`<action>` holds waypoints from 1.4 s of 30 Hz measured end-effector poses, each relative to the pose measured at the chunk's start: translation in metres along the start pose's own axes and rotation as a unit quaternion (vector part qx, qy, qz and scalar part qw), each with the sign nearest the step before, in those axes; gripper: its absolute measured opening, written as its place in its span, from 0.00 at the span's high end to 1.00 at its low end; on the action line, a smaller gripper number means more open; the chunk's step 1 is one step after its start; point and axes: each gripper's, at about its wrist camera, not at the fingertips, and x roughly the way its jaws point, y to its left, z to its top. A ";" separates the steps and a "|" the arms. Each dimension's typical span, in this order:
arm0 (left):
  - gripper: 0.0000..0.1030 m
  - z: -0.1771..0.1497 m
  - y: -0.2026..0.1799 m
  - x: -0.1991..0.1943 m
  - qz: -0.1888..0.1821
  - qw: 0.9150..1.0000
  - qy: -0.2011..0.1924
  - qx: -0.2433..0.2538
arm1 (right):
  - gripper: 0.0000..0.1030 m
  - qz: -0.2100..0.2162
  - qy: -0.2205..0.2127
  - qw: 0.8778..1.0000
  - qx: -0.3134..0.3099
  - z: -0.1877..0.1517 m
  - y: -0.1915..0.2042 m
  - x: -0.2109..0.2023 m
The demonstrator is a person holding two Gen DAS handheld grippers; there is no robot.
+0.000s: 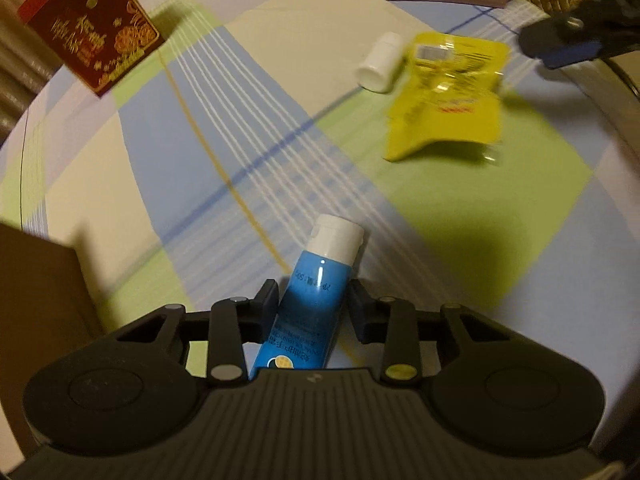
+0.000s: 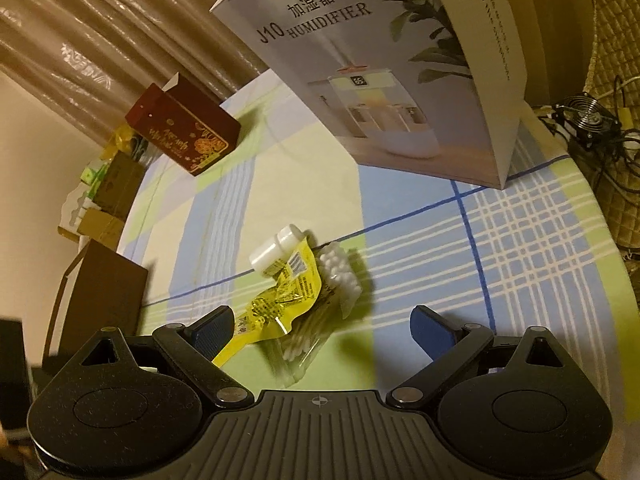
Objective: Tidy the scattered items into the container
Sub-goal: 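Grasp the blue bottle with the left tool while the right tool grasps the yellow packet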
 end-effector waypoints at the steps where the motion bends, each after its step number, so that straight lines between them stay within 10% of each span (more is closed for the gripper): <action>1: 0.70 -0.004 -0.004 -0.002 -0.004 1.000 0.001 -0.014 | 0.03 0.004 0.000 1.000 0.000 0.000 0.000 0.000; 9: 0.71 -0.030 0.009 -0.012 -0.018 0.991 0.002 -0.133 | 0.07 0.069 -0.003 0.997 0.029 -0.006 0.000 0.006; 11: 0.71 -0.030 0.014 -0.011 -0.011 0.990 0.002 -0.143 | 0.33 0.087 -0.004 0.995 0.041 -0.007 0.000 0.009; 24: 0.71 -0.034 0.023 -0.006 -0.027 0.987 -0.004 -0.161 | 0.45 0.119 -0.001 0.981 0.151 0.006 -0.006 0.042; 30: 0.71 -0.034 0.025 -0.005 -0.036 0.985 -0.008 -0.166 | 0.84 0.096 0.024 0.974 0.202 0.007 -0.008 0.069; 42: 0.74 -0.035 0.023 -0.006 -0.034 0.985 -0.022 -0.170 | 0.97 0.116 -0.005 0.989 0.093 0.007 0.017 0.041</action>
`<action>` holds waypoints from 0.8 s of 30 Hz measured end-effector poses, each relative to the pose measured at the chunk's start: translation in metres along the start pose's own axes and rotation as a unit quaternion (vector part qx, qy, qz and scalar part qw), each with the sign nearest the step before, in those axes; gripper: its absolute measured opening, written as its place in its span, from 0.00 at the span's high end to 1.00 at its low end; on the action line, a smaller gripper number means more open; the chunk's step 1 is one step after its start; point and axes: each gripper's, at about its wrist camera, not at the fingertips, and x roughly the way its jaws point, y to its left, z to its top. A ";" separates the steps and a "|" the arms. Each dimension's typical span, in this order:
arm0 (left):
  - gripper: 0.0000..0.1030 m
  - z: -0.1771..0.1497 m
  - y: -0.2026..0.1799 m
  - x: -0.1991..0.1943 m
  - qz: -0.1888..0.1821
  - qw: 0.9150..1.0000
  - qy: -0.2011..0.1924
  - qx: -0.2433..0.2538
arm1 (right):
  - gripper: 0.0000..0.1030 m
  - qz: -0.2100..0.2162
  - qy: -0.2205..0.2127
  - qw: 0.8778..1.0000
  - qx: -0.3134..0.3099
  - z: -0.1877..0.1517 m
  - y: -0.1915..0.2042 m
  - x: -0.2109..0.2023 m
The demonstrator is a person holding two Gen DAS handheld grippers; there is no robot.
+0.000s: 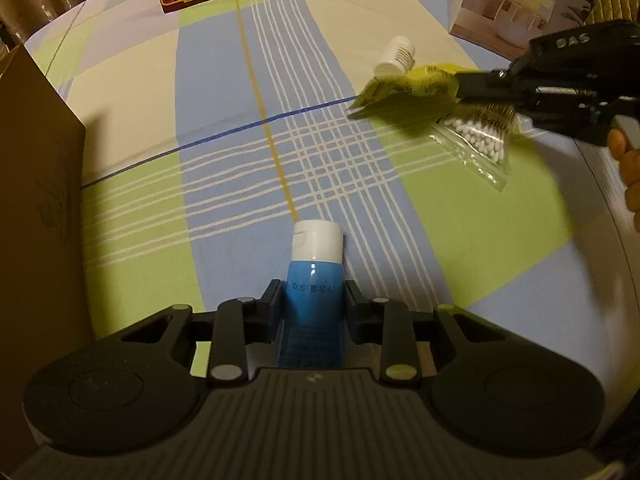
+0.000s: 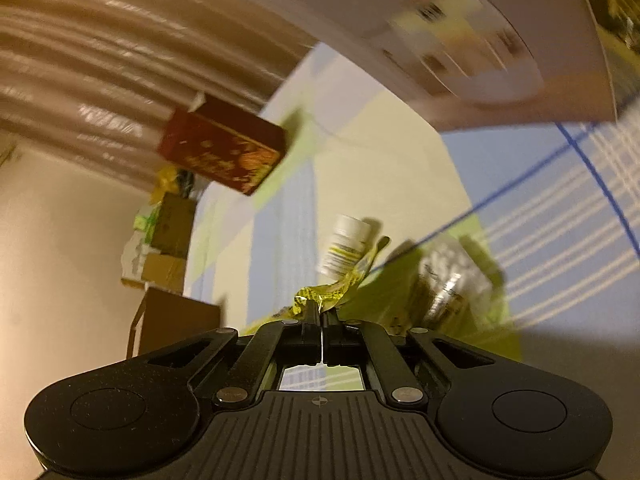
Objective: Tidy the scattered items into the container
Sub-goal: 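Grasp the blue bottle with the left tool while the right tool grasps the yellow packet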
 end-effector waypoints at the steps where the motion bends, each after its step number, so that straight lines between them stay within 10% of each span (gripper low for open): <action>1: 0.74 -0.001 0.000 0.000 -0.001 1.000 0.000 0.000 | 0.97 -0.001 0.000 1.000 -0.011 -0.002 0.003 -0.004; 24: 0.75 -0.007 -0.003 -0.065 -0.008 0.997 -0.069 -0.025 | 0.97 0.049 -0.007 0.997 -0.053 -0.016 0.039 -0.065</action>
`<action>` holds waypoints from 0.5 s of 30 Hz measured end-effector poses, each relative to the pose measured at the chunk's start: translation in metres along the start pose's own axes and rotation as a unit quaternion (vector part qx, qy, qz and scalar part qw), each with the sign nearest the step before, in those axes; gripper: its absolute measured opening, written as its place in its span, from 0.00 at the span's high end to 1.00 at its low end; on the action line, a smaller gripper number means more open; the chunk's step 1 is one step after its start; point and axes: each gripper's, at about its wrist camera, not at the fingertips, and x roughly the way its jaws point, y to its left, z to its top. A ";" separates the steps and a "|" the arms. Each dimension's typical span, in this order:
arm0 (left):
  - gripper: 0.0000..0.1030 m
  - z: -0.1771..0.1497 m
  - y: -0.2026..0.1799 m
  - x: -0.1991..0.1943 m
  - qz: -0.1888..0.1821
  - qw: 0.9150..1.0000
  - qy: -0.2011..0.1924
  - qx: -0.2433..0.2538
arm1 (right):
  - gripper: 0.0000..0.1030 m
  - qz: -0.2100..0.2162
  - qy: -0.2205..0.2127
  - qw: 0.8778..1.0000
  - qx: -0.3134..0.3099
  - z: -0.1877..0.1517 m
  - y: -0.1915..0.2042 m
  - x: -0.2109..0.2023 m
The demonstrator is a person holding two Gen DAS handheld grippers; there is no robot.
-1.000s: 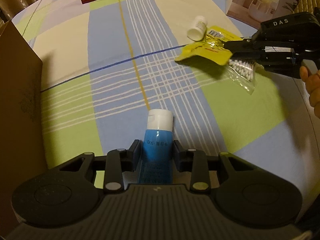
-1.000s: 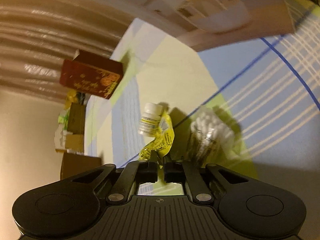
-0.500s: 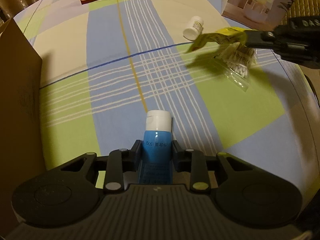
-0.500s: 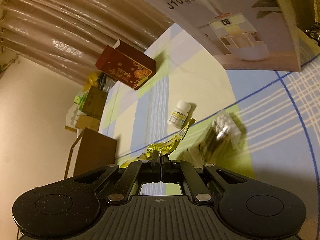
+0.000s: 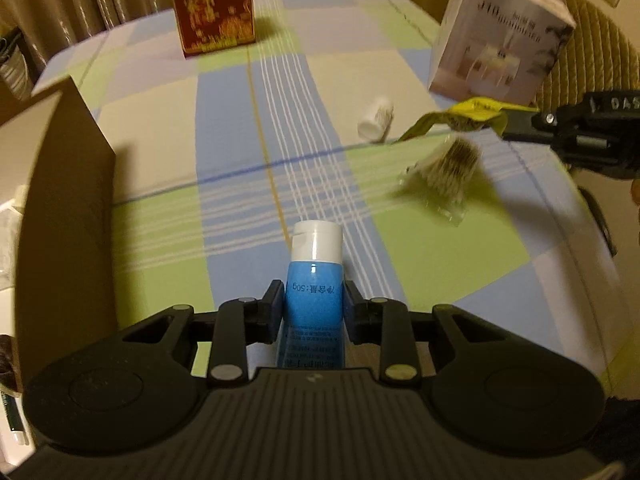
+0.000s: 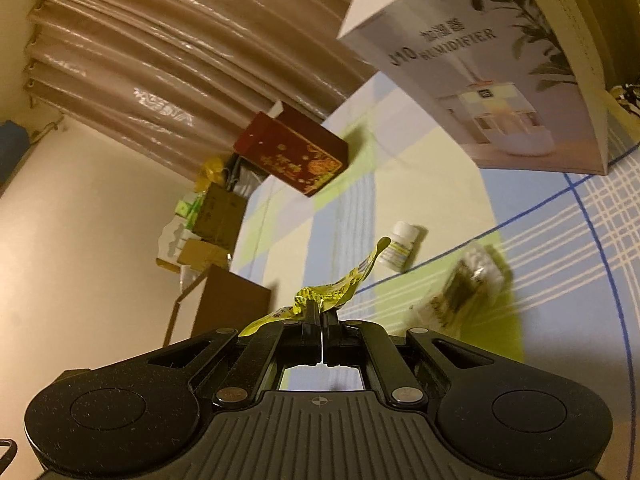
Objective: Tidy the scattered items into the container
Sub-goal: 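Grasp the blue bottle with the left tool while the right tool grasps the yellow packet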
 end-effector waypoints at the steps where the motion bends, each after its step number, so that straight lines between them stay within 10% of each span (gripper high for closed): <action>1: 0.75 0.000 0.001 -0.004 0.001 1.000 -0.005 -0.002 | 0.97 0.002 0.001 1.000 0.000 -0.001 0.001 0.000; 15: 0.75 -0.016 0.014 -0.063 0.017 0.997 -0.063 -0.035 | 0.97 0.034 0.005 0.999 -0.026 -0.013 0.034 -0.005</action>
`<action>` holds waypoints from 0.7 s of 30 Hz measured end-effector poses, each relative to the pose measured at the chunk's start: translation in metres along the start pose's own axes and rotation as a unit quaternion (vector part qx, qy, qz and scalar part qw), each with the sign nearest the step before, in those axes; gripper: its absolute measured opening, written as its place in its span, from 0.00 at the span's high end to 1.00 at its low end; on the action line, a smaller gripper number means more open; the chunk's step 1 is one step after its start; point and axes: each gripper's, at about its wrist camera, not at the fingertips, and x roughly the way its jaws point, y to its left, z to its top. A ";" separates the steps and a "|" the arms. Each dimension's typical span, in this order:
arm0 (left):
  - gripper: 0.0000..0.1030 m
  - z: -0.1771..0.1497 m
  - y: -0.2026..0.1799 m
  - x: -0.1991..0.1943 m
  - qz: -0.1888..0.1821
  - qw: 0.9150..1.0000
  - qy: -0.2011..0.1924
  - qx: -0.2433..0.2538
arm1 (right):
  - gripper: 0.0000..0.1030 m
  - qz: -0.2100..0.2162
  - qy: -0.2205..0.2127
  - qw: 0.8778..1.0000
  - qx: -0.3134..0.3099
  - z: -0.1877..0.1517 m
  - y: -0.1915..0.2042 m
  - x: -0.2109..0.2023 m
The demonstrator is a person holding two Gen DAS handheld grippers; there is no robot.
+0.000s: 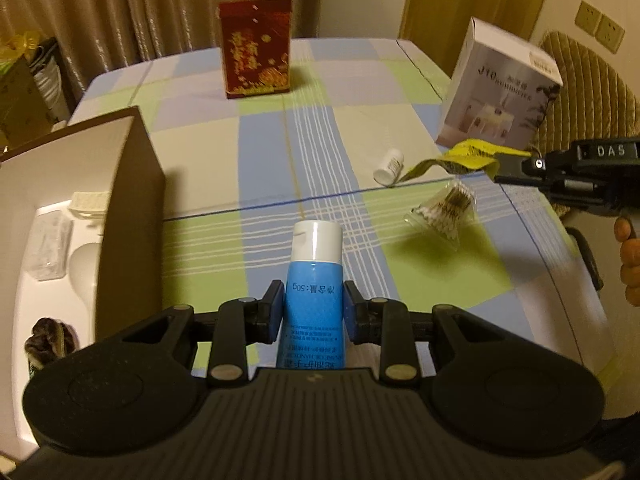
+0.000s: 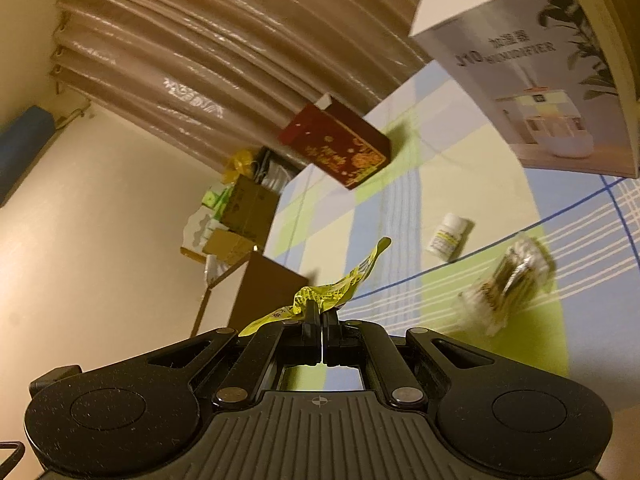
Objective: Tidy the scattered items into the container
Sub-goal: 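Grasp the blue bottle with the left tool while the right tool grasps the yellow packet, then carry the blue bottle and yellow packet into the box and release both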
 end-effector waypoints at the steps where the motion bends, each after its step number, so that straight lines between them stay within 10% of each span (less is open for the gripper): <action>1: 0.75 -0.001 0.002 -0.005 0.001 1.000 -0.005 -0.003 | 0.97 0.003 0.001 1.000 -0.002 -0.001 0.003 0.000; 21: 0.75 -0.012 0.088 -0.105 0.083 0.988 -0.102 -0.083 | 0.97 0.091 0.036 0.993 -0.063 -0.005 0.082 0.059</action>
